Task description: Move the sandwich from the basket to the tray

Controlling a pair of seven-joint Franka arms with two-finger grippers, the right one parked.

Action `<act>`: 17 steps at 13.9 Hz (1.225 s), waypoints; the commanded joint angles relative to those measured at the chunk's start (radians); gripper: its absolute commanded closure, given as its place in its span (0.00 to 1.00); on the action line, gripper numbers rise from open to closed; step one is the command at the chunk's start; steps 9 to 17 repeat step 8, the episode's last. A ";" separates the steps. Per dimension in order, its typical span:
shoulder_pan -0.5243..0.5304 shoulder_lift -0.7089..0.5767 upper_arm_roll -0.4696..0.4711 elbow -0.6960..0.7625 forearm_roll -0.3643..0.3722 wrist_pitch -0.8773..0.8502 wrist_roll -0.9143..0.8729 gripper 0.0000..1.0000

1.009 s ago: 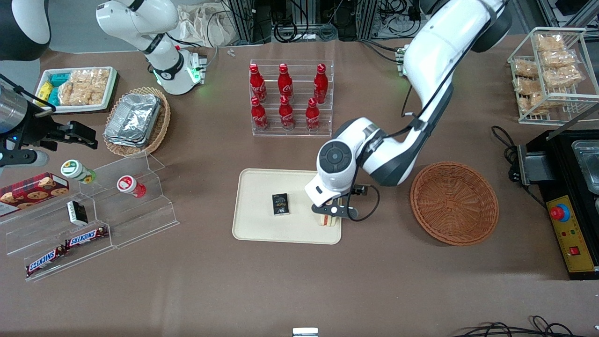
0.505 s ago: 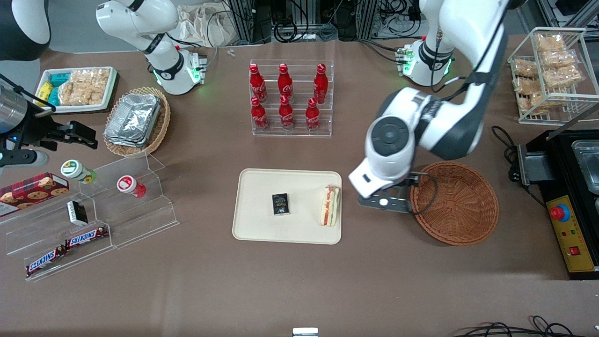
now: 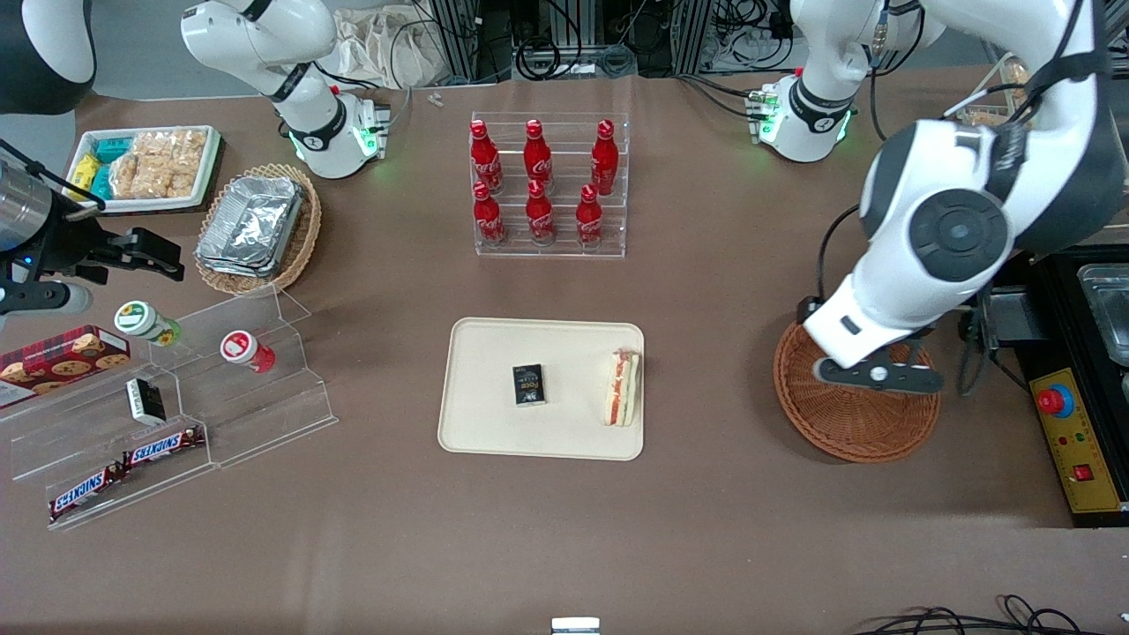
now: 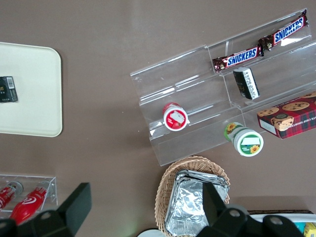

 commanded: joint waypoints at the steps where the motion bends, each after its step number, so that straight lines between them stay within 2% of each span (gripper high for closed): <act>1: -0.010 -0.055 0.051 -0.010 -0.017 -0.047 0.062 0.01; 2: -0.009 -0.063 0.066 0.000 -0.025 -0.050 0.062 0.01; 5: -0.010 -0.061 0.166 0.052 -0.142 -0.087 0.065 0.01; 6: -0.010 -0.060 0.192 0.062 -0.153 -0.087 0.071 0.01; 17: -0.009 -0.058 0.201 0.063 -0.144 -0.087 0.110 0.01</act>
